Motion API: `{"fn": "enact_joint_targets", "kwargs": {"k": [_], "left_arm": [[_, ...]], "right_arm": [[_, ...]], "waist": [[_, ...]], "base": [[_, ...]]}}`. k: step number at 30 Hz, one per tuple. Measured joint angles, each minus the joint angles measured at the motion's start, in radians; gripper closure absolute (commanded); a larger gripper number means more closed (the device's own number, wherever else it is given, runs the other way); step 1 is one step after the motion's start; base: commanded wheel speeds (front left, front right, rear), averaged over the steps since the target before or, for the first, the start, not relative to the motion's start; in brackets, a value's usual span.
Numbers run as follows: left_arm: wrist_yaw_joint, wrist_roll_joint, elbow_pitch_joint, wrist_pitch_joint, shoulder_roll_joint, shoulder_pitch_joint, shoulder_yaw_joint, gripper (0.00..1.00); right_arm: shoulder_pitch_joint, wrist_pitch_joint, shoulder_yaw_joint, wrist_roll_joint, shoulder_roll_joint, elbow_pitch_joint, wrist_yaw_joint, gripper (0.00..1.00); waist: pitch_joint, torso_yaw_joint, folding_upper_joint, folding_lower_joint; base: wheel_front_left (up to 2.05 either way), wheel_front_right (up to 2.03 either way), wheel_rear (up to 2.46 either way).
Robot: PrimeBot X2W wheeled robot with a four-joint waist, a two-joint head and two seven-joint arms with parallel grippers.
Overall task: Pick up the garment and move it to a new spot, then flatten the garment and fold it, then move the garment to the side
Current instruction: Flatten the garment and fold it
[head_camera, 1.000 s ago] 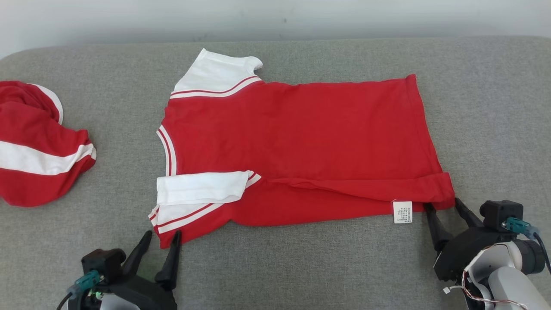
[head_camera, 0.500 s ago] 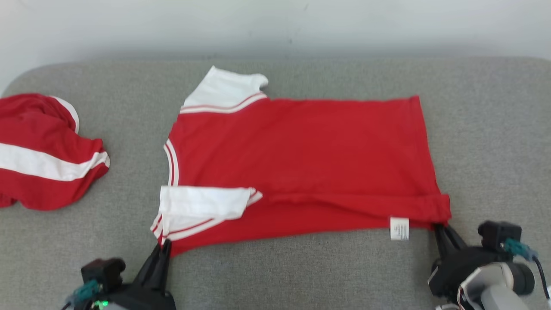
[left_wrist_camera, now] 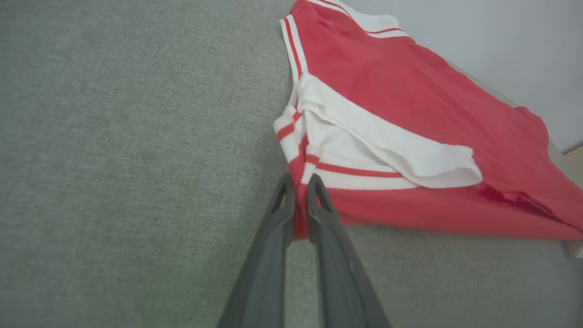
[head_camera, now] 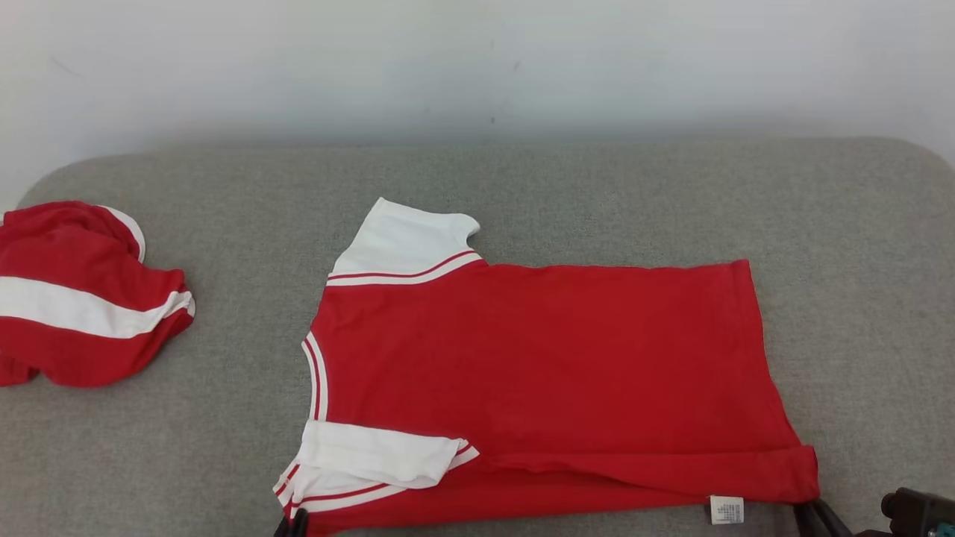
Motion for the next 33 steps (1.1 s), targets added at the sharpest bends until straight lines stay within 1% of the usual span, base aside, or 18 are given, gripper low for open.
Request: {"fn": "enact_joint_targets", "kwargs": {"k": [1,2,3,4,9,14,19,21,24,27,33], "left_arm": [[0.003,0.000,-0.006,0.000,-0.001,0.001,0.000,1.00],[0.009,0.000,-0.011,0.000,-0.004,0.001,0.001,0.57],[0.012,0.005,-0.014,0.000,-0.005,0.001,-0.002,0.16],[0.019,0.020,-0.015,-0.001,-0.005,0.000,-0.004,0.00],[0.029,0.047,-0.030,-0.010,-0.015,-0.014,-0.003,0.00],[0.044,0.072,-0.072,-0.014,-0.028,-0.015,0.034,0.00],[0.048,0.122,-0.151,-0.015,-0.048,-0.015,0.119,0.00],[0.041,0.150,-0.182,-0.017,-0.063,-0.015,0.155,0.00],[0.028,0.185,-0.213,-0.017,-0.078,-0.013,0.212,0.00],[0.026,0.238,-0.250,-0.018,-0.100,-0.009,0.247,0.00],[0.017,0.312,-0.293,-0.018,-0.116,0.024,0.320,0.00]], "right_arm": [[0.005,0.010,-0.010,-0.008,0.006,-0.014,0.000,1.00],[0.005,0.019,-0.019,-0.017,0.012,-0.026,0.000,0.54],[0.005,0.026,-0.027,-0.026,0.018,-0.037,0.000,0.02],[0.005,0.033,-0.034,-0.034,0.024,-0.045,0.000,0.00],[0.004,0.043,-0.053,-0.081,0.050,-0.082,0.000,0.00],[-0.012,0.007,-0.060,-0.123,0.066,-0.103,0.000,0.00],[-0.046,-0.072,-0.061,-0.168,0.089,-0.100,0.000,0.00],[-0.054,-0.106,-0.056,-0.182,0.102,-0.095,0.000,0.00],[-0.059,-0.164,-0.047,-0.208,0.104,-0.093,0.000,0.00],[-0.058,-0.213,-0.040,-0.220,0.108,-0.098,0.000,0.00],[-0.043,-0.258,-0.035,-0.274,0.108,-0.156,0.000,0.00]], "waist": [[0.003,-0.002,0.0000,0.0000],[0.006,-0.003,0.0000,0.0000],[0.009,-0.005,0.0000,0.0000],[0.011,-0.006,0.0000,0.0000],[0.010,-0.007,0.0000,0.0001],[0.004,-0.011,0.0000,0.0001],[-0.004,-0.017,0.0000,0.0001],[-0.008,-0.019,0.0000,0.0001],[-0.015,-0.020,0.0000,0.0001],[-0.027,-0.021,0.0000,0.0001],[-0.056,-0.026,0.0000,0.0001]], "base": [[0.00,0.00,0.00],[0.00,0.00,0.00],[0.00,0.00,0.00],[0.00,0.00,0.00],[0.00,0.00,0.00],[0.00,0.00,0.00],[0.00,0.00,0.00],[0.00,0.00,0.00],[0.00,0.00,0.00],[0.00,0.00,0.00],[0.00,0.00,0.00]]}}
